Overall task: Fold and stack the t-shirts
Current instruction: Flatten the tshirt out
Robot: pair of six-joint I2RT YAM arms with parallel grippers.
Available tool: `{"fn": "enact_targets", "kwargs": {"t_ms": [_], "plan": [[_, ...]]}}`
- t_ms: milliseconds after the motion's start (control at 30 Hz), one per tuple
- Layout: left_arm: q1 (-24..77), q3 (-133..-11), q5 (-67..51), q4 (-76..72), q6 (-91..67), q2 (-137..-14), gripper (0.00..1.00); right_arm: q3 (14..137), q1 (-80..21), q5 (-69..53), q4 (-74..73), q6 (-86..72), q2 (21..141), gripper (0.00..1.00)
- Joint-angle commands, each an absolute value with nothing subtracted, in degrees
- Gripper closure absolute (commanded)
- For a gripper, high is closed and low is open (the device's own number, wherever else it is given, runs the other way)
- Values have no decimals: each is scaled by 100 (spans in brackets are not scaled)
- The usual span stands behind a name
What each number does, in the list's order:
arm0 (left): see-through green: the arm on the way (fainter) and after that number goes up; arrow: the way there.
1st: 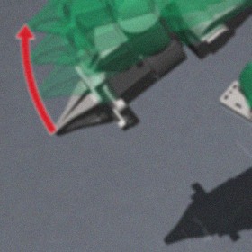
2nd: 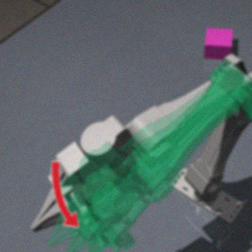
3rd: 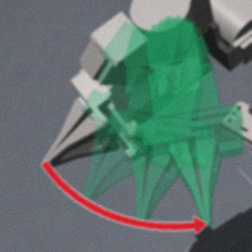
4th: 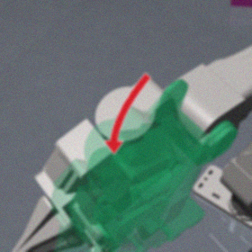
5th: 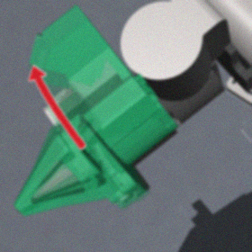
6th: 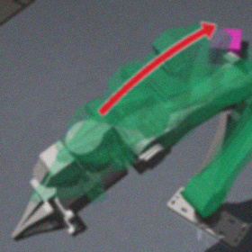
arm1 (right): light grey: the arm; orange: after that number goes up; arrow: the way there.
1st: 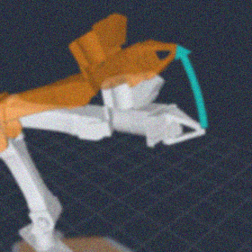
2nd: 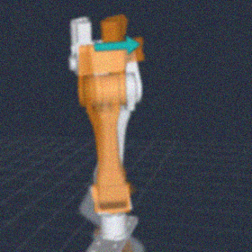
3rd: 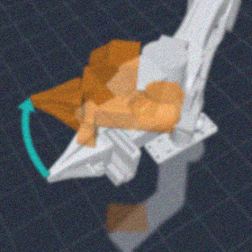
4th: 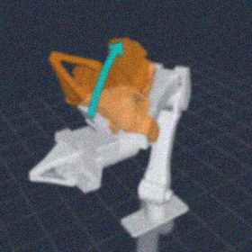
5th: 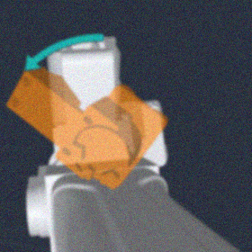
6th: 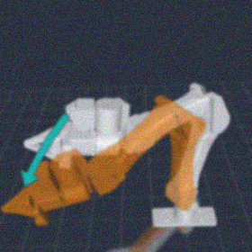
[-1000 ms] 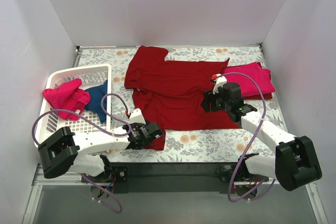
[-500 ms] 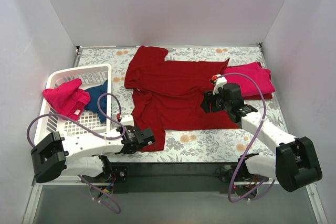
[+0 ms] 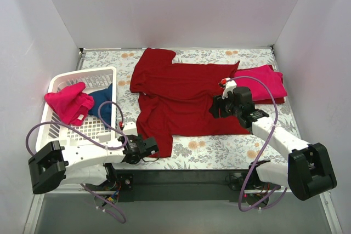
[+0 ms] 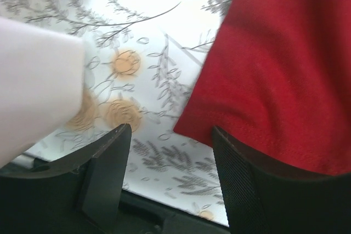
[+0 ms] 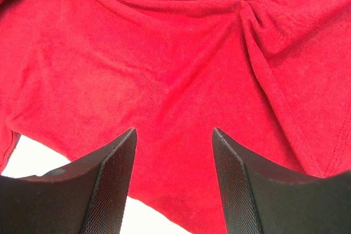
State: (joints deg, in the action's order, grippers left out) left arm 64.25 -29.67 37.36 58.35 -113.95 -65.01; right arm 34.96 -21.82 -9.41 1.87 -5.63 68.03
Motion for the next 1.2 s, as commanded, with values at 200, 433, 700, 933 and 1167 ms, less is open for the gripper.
{"fn": "enact_targets", "kwargs": {"t_ms": [200,433,700,933,1167], "plan": [[6451,-2681,3920,4685,-13403,-6478,46,3480,-2162,-984,396,-510,6785,48],[6442,-2637,3867,4588,-13386,-6267,50,3489,-2171,-993,396,-501,6855,48],[6442,-2470,3849,4527,-13385,-5898,51,3516,-2171,-1028,387,-501,7031,48],[6442,-2224,3805,4228,-13325,-5897,66,3533,-2180,-1028,404,-492,7110,48],[6442,-2224,3885,3815,-13026,-5941,99,3489,-2171,-844,369,-483,6909,48]]}}
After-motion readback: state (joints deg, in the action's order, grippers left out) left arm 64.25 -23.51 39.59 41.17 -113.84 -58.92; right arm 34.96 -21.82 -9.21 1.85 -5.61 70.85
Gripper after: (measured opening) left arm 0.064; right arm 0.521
